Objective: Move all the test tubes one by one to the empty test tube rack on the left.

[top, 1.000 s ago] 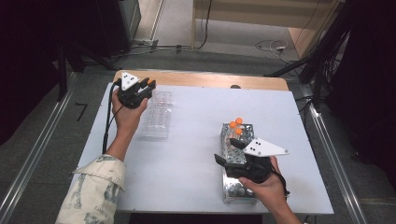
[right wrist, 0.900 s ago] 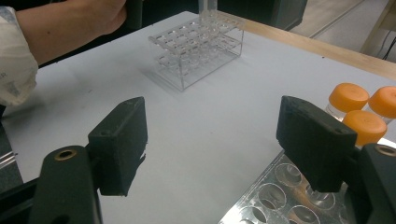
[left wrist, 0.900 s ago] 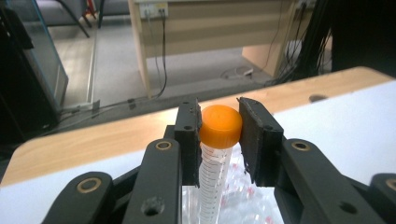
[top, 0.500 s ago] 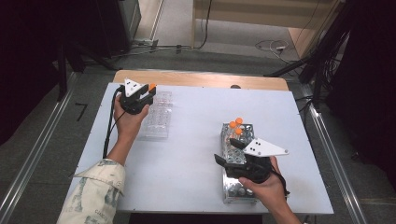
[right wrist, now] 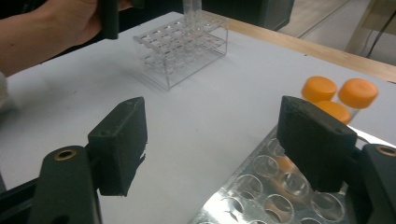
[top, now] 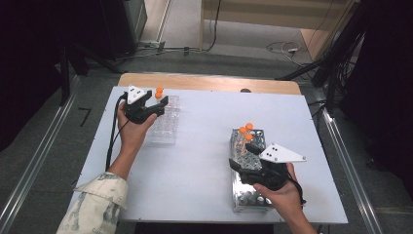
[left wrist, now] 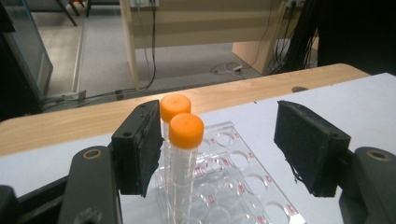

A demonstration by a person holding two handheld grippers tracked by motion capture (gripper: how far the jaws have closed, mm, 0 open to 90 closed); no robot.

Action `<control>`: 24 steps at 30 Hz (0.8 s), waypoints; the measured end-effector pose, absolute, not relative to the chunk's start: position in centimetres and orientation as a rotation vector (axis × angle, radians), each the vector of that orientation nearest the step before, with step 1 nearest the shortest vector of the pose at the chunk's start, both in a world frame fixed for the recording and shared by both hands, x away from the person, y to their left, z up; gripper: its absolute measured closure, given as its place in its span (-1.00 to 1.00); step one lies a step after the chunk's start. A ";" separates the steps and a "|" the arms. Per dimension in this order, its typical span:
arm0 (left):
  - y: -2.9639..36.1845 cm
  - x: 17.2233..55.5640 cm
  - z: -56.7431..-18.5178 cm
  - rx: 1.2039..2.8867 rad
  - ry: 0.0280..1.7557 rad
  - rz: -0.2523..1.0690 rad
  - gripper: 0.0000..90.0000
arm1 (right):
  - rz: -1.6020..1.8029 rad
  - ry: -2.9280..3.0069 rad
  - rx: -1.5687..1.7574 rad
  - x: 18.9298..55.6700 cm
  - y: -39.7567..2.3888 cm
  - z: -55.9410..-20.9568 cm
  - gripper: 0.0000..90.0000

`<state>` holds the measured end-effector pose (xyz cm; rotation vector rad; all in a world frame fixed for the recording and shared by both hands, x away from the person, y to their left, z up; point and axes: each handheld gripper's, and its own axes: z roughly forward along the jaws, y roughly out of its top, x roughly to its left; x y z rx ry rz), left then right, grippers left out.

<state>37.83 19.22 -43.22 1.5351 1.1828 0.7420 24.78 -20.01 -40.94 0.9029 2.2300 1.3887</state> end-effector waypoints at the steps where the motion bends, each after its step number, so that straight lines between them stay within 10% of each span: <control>1: 19.4 37.6 -43.2 1.527 1.183 0.729 -0.33 | 1.390 2.222 0.904 24.9 -20.2 -41.0 -0.50; 24: 19.4 33.3 -43.2 1.502 1.143 0.676 -0.41 | 1.386 2.115 0.923 29.2 -23.7 -44.3 -0.34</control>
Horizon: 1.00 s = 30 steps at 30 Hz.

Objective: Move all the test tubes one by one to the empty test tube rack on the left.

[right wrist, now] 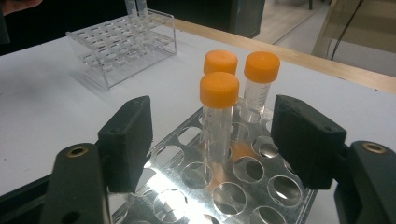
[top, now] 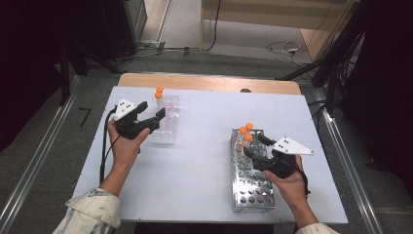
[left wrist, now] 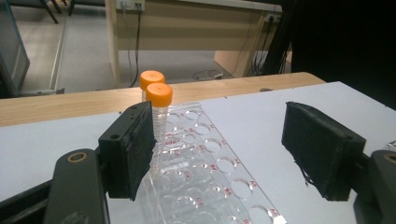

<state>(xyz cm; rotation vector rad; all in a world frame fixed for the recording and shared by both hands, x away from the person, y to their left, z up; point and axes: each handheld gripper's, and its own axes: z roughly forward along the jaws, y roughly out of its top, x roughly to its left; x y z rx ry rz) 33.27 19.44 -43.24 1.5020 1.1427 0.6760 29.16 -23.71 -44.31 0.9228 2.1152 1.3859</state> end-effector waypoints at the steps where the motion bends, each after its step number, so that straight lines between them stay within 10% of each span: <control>1: 19.4 33.3 -43.3 1.502 1.142 0.673 -0.41 | 1.385 2.119 0.920 29.3 -23.7 -44.4 -0.32; 30: 19.0 33.3 -43.8 1.525 1.145 0.665 -0.40 | 1.361 2.202 0.898 31.3 -23.5 -46.5 0.29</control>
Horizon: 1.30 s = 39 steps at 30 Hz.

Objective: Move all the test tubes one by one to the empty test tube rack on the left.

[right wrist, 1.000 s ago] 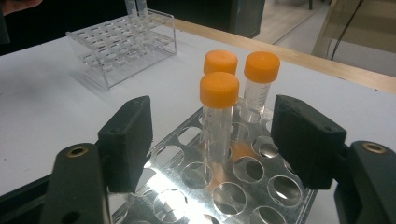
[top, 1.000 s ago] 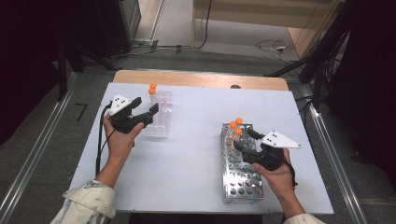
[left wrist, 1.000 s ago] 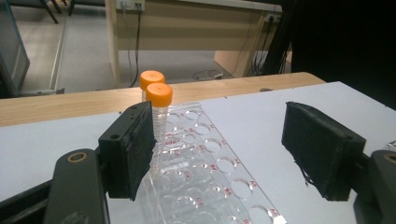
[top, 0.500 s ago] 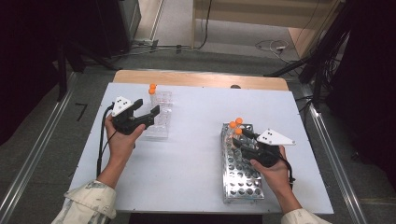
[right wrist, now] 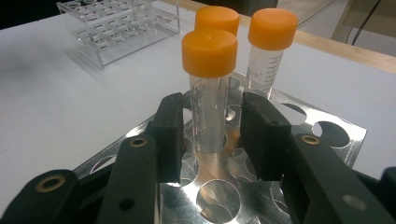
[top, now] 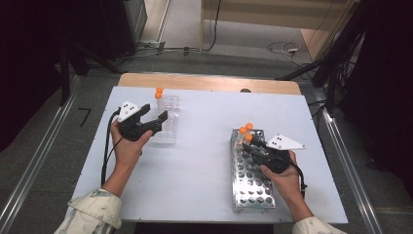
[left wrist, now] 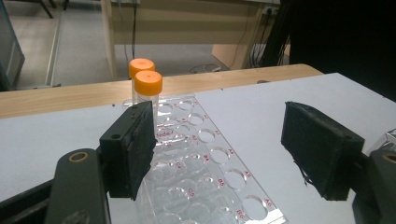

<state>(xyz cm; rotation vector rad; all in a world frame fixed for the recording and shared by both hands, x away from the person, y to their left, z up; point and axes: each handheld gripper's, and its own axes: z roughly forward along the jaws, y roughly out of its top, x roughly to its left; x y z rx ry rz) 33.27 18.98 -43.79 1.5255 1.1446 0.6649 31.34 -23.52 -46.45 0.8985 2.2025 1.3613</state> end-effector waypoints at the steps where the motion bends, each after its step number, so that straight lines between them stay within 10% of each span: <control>1: 19.0 33.3 -43.8 1.523 1.144 0.664 -0.40 | 1.361 2.205 0.897 31.4 -23.5 -46.5 0.30; 39: 18.6 33.0 -43.6 1.523 1.119 0.647 -0.48 | 1.426 2.081 0.866 30.1 -23.9 -42.8 0.59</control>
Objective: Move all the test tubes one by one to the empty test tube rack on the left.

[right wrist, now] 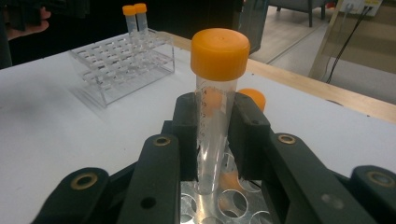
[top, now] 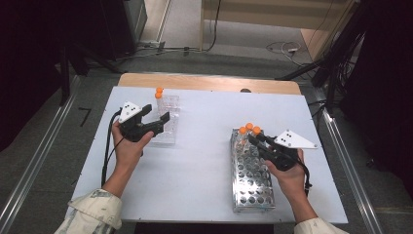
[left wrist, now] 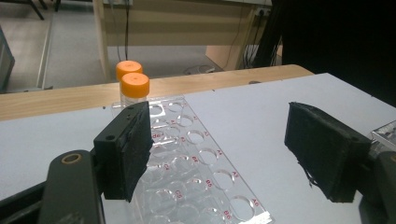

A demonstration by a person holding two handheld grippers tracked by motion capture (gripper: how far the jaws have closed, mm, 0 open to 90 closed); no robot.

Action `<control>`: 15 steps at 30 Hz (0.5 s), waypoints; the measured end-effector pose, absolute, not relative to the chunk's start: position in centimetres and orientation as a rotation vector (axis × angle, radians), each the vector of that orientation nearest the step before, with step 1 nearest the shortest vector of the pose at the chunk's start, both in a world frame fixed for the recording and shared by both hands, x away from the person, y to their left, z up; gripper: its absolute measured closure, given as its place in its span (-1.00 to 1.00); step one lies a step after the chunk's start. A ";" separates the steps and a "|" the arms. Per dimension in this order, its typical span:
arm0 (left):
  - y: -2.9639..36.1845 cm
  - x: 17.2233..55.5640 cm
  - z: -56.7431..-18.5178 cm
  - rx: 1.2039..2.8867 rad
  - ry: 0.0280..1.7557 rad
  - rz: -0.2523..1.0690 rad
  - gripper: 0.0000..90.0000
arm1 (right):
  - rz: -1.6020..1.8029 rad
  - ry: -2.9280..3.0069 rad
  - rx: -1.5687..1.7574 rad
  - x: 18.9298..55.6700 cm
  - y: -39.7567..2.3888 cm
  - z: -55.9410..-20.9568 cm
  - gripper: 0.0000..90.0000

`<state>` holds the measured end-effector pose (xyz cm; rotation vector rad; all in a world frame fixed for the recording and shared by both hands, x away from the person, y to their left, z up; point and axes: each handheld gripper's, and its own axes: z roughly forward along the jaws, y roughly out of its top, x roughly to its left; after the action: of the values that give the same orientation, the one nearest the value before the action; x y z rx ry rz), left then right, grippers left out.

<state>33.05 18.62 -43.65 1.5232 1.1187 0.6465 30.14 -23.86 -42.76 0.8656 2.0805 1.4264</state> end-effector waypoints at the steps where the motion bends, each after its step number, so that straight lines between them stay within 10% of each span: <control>1: 18.6 33.1 -43.6 1.524 1.118 0.649 -0.50 | 1.430 2.074 0.865 30.1 -23.9 -42.6 0.59; 15: 17.3 32.6 -43.1 1.567 1.076 0.619 -0.61 | 1.481 2.087 0.821 28.3 -23.0 -39.9 0.59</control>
<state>32.60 17.34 -43.12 1.5666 1.0755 0.6190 28.26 -23.00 -39.93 0.8211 2.0868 1.4813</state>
